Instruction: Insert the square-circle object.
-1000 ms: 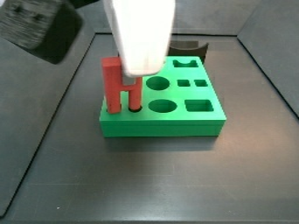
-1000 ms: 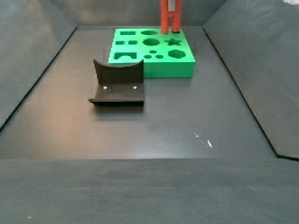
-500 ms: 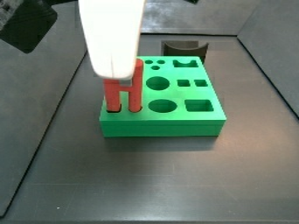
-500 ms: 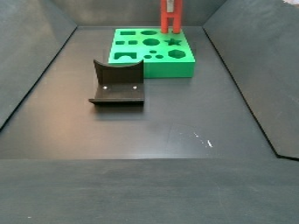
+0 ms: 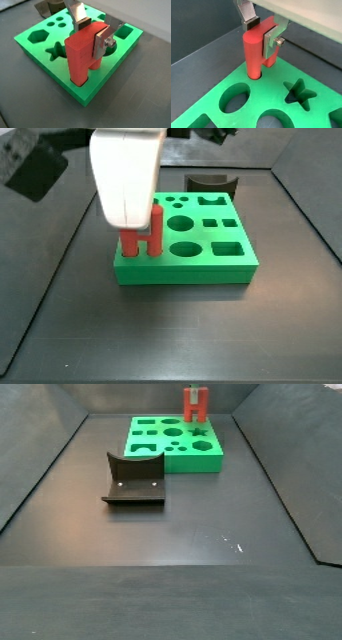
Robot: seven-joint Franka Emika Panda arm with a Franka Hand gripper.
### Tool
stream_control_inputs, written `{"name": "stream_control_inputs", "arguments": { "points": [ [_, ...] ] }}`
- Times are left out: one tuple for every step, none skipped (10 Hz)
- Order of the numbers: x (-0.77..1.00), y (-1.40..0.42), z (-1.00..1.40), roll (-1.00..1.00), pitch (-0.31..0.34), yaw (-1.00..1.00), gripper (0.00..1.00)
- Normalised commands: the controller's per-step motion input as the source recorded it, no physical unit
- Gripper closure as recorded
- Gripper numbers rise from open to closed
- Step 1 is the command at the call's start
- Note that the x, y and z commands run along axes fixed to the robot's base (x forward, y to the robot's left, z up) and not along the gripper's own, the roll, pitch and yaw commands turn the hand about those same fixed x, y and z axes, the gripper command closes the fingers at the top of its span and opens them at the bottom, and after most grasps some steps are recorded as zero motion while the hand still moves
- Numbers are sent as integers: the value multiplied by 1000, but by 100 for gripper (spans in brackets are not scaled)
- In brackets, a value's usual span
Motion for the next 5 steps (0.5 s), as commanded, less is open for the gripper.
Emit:
{"name": "stream_control_inputs", "arguments": {
  "points": [
    [-311,0,-206,0,-270,31,100],
    [-100,-103,-117,131,-91,0,100],
    [0,-226,-331,219,-50,0,100],
    [0,-160,-434,153,-54,0,100],
    [0,-94,-451,69,-103,0,100]
  ]
}}
